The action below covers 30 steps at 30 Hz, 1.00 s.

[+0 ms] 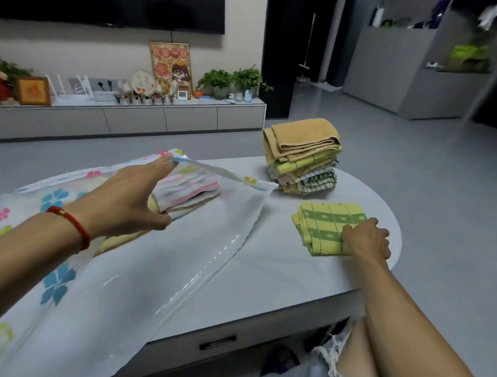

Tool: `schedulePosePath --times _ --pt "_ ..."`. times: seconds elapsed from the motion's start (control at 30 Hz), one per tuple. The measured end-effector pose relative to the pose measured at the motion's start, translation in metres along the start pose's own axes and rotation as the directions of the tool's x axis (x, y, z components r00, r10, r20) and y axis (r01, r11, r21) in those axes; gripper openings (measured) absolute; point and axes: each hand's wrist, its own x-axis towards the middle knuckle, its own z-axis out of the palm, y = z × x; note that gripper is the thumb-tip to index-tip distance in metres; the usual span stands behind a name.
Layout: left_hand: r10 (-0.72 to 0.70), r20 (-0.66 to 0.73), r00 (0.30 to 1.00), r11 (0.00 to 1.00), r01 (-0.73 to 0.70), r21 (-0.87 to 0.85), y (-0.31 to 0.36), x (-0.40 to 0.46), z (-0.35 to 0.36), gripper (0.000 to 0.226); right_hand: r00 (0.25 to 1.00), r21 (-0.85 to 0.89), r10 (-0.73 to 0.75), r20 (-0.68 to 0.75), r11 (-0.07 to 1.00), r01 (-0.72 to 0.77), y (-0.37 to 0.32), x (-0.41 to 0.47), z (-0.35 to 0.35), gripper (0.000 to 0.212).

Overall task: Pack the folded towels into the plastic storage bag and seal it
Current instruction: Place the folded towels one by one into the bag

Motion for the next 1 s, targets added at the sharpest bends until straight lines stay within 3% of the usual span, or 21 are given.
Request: schedulePosePath --times 0.07,0.13,0.2,0.3,0.4,0.47,0.53,0.67,0.73,0.83,1.0 --pt "-0.003 -0.013 1.000 1.000 0.003 -0.002 0.001 0.001 0.000 0.111 0.995 -0.062 0.016 0.098 0.998 -0.010 0.009 0.002 0.004 0.075" --pt "-0.007 -0.019 1.000 1.000 0.008 0.006 0.000 0.000 0.001 0.111 0.983 -0.096 -0.055 0.174 0.993 0.073 0.007 -0.001 0.016 0.078" --pt "-0.004 -0.026 1.000 1.000 0.004 0.010 -0.002 -0.001 0.001 0.111 0.987 -0.059 -0.082 0.141 0.994 0.091 -0.004 -0.003 0.028 0.069" --pt "-0.008 -0.020 1.000 1.000 0.008 0.005 -0.003 -0.003 0.000 0.110 0.992 0.034 -0.124 0.037 0.992 0.122 -0.019 -0.005 0.041 0.038" --pt "-0.024 -0.006 1.000 1.000 0.024 0.011 -0.004 -0.005 -0.005 0.110 0.953 0.213 -0.258 0.158 0.951 0.223 -0.029 -0.003 0.040 0.032" --pt "-0.035 -0.001 0.999 0.999 0.035 0.000 -0.004 -0.005 -0.008 0.110 0.873 0.343 -0.326 0.363 0.918 0.200 -0.028 -0.004 0.030 0.033" --pt "-0.046 0.013 0.999 0.999 0.047 -0.022 -0.003 -0.004 -0.009 0.109 0.785 0.452 -0.324 0.527 0.890 0.064 -0.018 -0.005 0.018 0.036" --pt "-0.037 0.007 0.999 0.998 0.038 -0.041 -0.005 -0.007 -0.009 0.102 0.637 0.456 -0.301 0.710 0.885 -0.090 0.002 -0.002 0.004 0.037" --pt "-0.021 -0.004 1.000 1.000 0.021 -0.014 -0.007 -0.015 -0.006 0.092 0.585 0.465 -0.316 0.747 0.877 -0.120 0.001 -0.006 0.000 0.028" --pt "-0.059 0.002 0.998 0.996 0.059 0.072 -0.013 -0.037 0.006 0.074 0.544 0.508 -0.384 0.746 0.856 -0.092 0.000 -0.012 0.001 0.032" --pt "-0.230 0.033 0.973 0.949 0.216 0.231 -0.024 -0.108 0.040 0.067 0.323 0.567 -0.516 0.793 0.819 -0.084 -0.005 -0.036 -0.010 0.035"
